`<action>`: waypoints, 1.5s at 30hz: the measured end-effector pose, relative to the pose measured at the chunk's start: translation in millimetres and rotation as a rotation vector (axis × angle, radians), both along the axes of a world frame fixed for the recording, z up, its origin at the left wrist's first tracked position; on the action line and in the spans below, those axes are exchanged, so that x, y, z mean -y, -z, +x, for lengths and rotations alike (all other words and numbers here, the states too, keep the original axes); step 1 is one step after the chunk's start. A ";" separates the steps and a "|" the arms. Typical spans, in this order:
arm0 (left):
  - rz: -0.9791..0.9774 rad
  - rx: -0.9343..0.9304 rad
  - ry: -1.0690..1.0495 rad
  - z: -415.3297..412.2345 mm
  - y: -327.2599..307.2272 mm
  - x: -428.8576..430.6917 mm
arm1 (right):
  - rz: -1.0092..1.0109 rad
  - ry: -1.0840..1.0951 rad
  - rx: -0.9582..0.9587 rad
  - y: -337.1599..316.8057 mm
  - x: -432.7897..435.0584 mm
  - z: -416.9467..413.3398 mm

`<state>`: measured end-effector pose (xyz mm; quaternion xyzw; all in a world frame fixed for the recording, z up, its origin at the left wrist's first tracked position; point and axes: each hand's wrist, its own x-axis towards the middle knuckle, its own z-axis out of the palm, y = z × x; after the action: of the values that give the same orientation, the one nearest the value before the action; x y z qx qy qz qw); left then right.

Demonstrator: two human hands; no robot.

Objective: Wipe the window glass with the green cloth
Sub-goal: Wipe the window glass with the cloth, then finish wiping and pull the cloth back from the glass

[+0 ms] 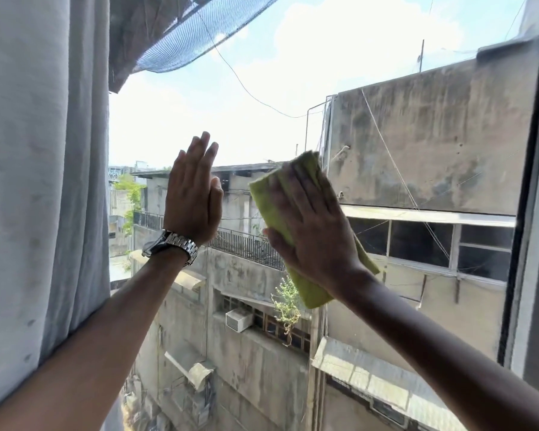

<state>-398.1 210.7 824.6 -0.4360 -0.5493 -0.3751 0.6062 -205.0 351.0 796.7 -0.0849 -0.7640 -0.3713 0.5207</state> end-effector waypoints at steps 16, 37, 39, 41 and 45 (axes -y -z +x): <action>-0.004 -0.004 0.031 5.5 2.1 1.0 | -0.115 -0.040 -0.250 -97.1 -13.6 22.5; -0.090 0.600 0.411 157.2 118.0 -14.6 | -0.541 0.177 0.232 -30.4 57.6 82.1; -0.130 0.848 0.658 185.0 158.3 -16.1 | -0.684 0.165 0.326 -7.3 58.7 94.1; -0.194 1.044 0.742 197.5 197.7 -14.5 | -0.828 0.079 0.415 26.1 55.7 105.2; -0.607 1.254 0.672 220.8 294.7 -0.5 | -1.242 -0.076 0.629 121.4 53.2 136.7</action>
<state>-177.3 211.2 529.9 -0.4323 -0.7070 -0.5487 -0.1105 -68.3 297.8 675.3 -0.2289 -0.9519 0.1459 0.1424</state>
